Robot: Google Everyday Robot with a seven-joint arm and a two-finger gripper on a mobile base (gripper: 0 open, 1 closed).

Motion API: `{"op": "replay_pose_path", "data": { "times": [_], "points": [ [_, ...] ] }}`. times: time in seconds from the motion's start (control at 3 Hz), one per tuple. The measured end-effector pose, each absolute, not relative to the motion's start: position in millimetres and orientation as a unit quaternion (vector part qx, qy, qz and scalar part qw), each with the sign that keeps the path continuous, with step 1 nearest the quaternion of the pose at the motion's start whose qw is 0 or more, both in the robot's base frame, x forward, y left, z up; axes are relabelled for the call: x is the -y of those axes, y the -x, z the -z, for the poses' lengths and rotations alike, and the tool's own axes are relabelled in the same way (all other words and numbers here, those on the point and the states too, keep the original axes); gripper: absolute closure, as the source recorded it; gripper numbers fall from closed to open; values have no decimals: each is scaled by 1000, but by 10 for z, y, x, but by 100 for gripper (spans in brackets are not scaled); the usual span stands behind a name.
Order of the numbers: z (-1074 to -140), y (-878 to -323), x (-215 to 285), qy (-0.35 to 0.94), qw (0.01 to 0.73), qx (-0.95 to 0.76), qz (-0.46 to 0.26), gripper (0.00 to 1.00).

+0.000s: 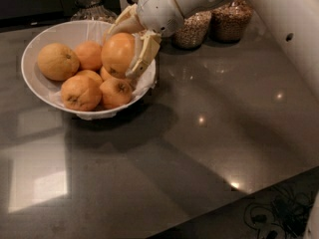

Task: Pick orange from white bowl

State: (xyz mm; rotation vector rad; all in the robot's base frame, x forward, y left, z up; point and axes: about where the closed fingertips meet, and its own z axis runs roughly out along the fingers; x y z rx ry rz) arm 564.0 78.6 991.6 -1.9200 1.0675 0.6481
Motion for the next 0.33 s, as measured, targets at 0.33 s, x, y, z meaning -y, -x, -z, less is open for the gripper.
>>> {"op": "replay_pose_path", "data": {
  "times": [0.33],
  "points": [
    [-9915,-5666,-721,756,420,-432,-255,100]
  ]
}}
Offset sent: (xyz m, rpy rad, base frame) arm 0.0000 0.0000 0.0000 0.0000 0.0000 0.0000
